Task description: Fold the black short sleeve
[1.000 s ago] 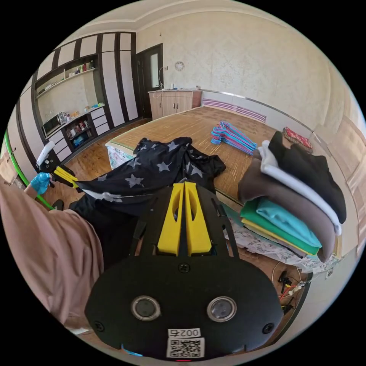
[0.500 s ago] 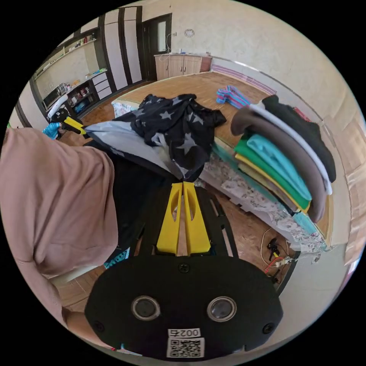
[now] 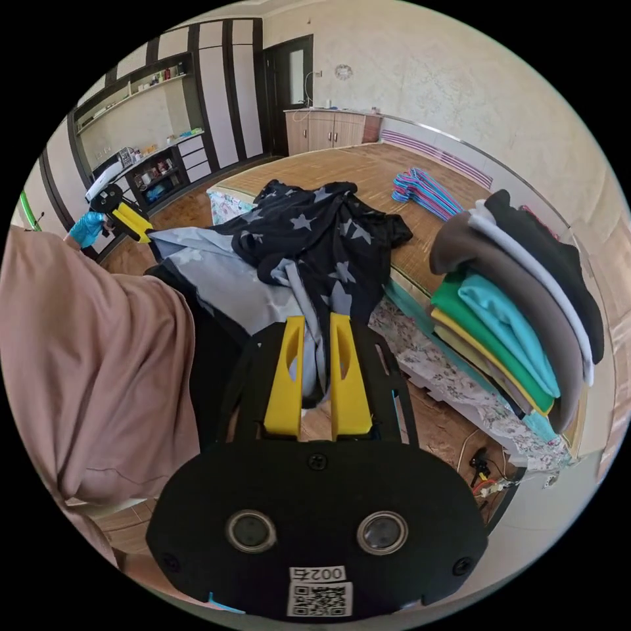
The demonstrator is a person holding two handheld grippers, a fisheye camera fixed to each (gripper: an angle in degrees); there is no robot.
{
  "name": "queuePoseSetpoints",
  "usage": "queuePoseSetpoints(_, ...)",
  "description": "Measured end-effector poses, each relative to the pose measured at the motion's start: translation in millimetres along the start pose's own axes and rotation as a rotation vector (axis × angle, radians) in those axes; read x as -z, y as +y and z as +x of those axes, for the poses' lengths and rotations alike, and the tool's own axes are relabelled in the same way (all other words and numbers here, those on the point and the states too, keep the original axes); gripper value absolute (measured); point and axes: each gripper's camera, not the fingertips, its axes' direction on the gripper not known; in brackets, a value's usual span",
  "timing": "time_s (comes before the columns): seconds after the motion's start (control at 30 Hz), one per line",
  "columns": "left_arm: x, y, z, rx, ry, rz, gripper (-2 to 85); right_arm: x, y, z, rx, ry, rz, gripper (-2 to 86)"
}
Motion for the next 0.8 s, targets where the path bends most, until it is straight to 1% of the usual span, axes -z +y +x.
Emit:
queuePoseSetpoints(0.07, -2.9, 4.0, 1.4, -0.007, 0.006, -0.011, 1.7, -30.3, -34.4, -6.7, 0.027, -0.048, 0.026, 7.6)
queuePoseSetpoints(0.2, -10.4, 13.0, 1.3, 0.005, 0.029, -0.014, 4.5, -82.1, -88.1, -16.6, 0.072, -0.123, 0.014, 8.8)
queuePoseSetpoints(0.3, -14.1, 21.1, -0.5, 0.028, 0.011, 0.0, 6.8, -125.1, -131.7, -28.2, 0.11, -0.175, -0.036, 10.5)
queuePoseSetpoints(0.37, -14.7, 26.5, -2.5, 0.03, 0.038, 0.026, 7.6, -156.2, -162.3, -38.7, 0.147, -0.174, -0.091, 10.5)
queuePoseSetpoints(0.47, -14.7, 35.5, -4.0, 0.024, 0.052, 0.049, 8.7, -187.0, -194.8, -46.2, 0.164, -0.159, -0.188, 8.2)
queuePoseSetpoints(0.57, -17.0, 49.8, -9.3, 0.051, 0.055, 0.069, 10.1, -195.0, -212.0, -56.0, 0.213, -0.165, -0.22, 4.1)
queuePoseSetpoints(0.63, -22.1, 60.1, -12.4, 0.068, 0.06, 0.06, 11.2, -193.3, -216.4, -60.5, 0.229, -0.15, -0.223, 2.9)
queuePoseSetpoints(0.7, -27.9, 70.7, -15.1, 0.084, 0.068, 0.057, 11.7, -185.0, -217.7, -64.5, 0.242, -0.137, -0.209, 2.3)
queuePoseSetpoints(0.8, -35.6, 82.5, -21.2, 0.12, 0.086, 0.096, 11.8, -160.1, -217.2, -68.7, 0.239, -0.165, -0.138, 2.2)
